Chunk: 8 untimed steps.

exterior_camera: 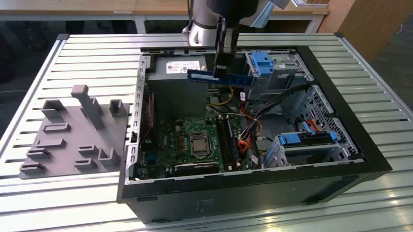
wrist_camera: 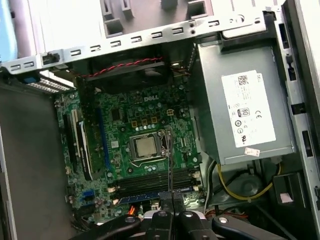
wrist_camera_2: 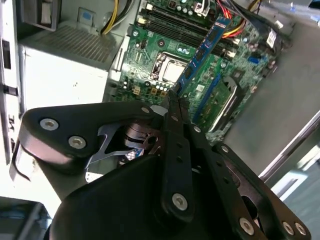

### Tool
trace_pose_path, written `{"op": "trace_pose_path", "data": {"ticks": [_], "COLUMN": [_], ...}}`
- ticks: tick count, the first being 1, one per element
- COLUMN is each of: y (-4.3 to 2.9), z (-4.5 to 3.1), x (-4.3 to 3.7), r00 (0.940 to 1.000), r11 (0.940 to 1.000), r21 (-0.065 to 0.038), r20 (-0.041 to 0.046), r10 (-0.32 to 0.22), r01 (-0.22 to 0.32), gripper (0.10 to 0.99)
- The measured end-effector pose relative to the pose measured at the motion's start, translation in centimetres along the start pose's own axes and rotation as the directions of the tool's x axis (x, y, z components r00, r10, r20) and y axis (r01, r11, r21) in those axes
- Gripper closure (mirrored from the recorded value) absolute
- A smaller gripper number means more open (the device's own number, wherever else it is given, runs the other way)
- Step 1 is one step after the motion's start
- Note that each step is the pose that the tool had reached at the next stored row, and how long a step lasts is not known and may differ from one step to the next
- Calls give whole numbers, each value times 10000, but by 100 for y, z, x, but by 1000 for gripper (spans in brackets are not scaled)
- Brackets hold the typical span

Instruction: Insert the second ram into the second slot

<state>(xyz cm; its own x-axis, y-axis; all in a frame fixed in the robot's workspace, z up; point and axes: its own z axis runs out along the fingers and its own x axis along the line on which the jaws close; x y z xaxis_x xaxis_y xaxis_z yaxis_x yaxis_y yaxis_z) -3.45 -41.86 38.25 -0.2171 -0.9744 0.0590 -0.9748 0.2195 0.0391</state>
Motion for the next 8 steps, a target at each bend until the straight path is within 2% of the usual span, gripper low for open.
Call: {"op": "trace_pose_path", "data": {"ticks": [4,8], "y": [0,-1], "z": [9,17], "x": [-1,-1], "r00": [9973,9892], "r11": [9973,9892], "r21": [-44,-90], "r20": [27,52], "r10": [733,1463], "r01": [-733,-1462], "gripper": [973,973]}}
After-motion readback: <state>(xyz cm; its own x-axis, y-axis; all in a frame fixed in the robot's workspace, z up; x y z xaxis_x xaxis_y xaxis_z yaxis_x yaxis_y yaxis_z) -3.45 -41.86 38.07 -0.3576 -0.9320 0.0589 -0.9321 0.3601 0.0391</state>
